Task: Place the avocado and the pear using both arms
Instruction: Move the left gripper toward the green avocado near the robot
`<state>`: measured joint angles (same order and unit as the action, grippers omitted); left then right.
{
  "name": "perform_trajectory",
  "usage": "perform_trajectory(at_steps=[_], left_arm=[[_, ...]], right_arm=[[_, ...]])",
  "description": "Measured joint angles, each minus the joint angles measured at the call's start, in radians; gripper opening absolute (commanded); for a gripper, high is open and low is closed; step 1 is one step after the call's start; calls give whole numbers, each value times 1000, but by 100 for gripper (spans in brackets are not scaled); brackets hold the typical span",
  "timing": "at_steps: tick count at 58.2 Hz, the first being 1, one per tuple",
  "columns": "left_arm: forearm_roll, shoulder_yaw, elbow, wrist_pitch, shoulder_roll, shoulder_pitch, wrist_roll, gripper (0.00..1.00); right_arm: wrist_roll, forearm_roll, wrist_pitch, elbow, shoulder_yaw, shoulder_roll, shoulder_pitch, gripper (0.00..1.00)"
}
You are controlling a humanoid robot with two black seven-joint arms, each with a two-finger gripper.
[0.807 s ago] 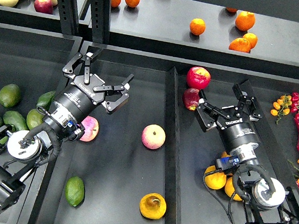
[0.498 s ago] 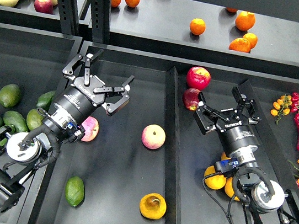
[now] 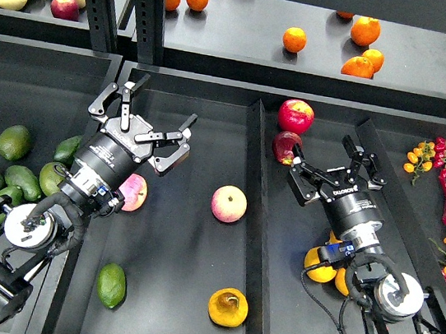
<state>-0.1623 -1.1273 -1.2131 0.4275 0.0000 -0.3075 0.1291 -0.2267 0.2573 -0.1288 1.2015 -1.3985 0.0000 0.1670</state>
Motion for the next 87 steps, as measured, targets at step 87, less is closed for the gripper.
perform_trajectory(at_steps=[87], left_arm=[[111,172,35,42,250,-137,355,100]], right_arm=[[-13,-3,-8,-20,69,0,33,99]])
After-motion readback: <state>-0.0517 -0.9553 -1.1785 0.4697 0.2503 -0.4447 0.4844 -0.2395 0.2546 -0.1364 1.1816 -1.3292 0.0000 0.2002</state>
